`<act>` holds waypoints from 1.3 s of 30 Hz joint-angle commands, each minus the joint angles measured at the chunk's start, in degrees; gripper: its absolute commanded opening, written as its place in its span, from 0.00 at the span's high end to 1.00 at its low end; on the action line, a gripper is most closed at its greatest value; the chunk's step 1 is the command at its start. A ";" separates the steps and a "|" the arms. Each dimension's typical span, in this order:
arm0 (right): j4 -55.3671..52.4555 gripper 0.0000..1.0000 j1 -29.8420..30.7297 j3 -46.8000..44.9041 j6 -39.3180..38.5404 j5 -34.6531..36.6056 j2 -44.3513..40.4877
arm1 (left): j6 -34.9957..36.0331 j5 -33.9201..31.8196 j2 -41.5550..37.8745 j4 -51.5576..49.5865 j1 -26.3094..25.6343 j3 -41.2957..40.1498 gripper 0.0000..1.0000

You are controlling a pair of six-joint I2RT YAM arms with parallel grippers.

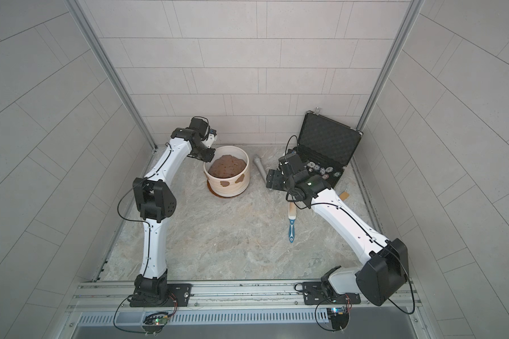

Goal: Scrub the dried mud off the ceramic pot
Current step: Move the pot to the center of the board.

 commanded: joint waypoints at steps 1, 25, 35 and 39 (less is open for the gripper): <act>-0.46 0.15 0.23 -0.76 1.07 -0.32 -1.58 | 4.51 7.52 -4.84 -6.07 -3.39 -3.75 1.00; -0.50 0.15 -11.18 -23.41 8.32 -1.00 -8.92 | -0.04 7.66 -23.34 2.40 -19.00 -34.11 1.00; 5.19 0.22 -11.23 -30.23 7.40 -5.54 -5.28 | -1.10 8.16 -28.38 3.60 -22.95 -40.32 1.00; 8.36 0.24 -10.95 -32.00 6.87 -6.71 -3.03 | -1.47 7.69 -29.82 4.07 -23.23 -41.23 0.97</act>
